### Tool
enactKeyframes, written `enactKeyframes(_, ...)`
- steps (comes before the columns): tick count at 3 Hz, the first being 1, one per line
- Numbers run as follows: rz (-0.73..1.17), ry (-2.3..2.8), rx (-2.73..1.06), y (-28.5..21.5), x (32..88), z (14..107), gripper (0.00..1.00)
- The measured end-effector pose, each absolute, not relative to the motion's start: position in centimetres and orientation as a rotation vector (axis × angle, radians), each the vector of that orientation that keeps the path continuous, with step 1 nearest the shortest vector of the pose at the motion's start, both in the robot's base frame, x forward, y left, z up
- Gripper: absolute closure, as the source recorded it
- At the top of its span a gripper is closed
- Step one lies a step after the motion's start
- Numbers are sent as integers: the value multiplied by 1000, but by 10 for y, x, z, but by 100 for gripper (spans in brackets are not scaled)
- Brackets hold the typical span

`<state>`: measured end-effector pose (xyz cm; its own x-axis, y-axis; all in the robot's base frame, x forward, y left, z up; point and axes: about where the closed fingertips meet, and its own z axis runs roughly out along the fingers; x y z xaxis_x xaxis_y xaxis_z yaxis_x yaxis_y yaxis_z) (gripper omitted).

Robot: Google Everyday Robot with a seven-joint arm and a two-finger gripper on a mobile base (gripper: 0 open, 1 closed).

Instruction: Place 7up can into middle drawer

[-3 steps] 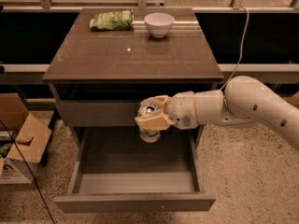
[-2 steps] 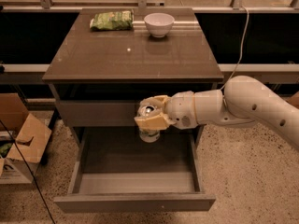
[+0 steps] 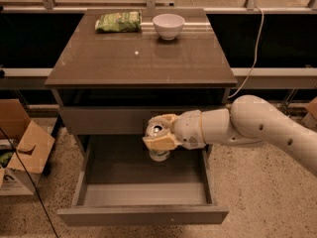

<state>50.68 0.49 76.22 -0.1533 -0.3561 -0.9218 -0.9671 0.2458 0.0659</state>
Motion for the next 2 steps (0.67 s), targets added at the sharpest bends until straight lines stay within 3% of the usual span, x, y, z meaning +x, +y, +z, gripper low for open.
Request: enactKeyframes(2,887,1670,-1259,0,511,714,100)
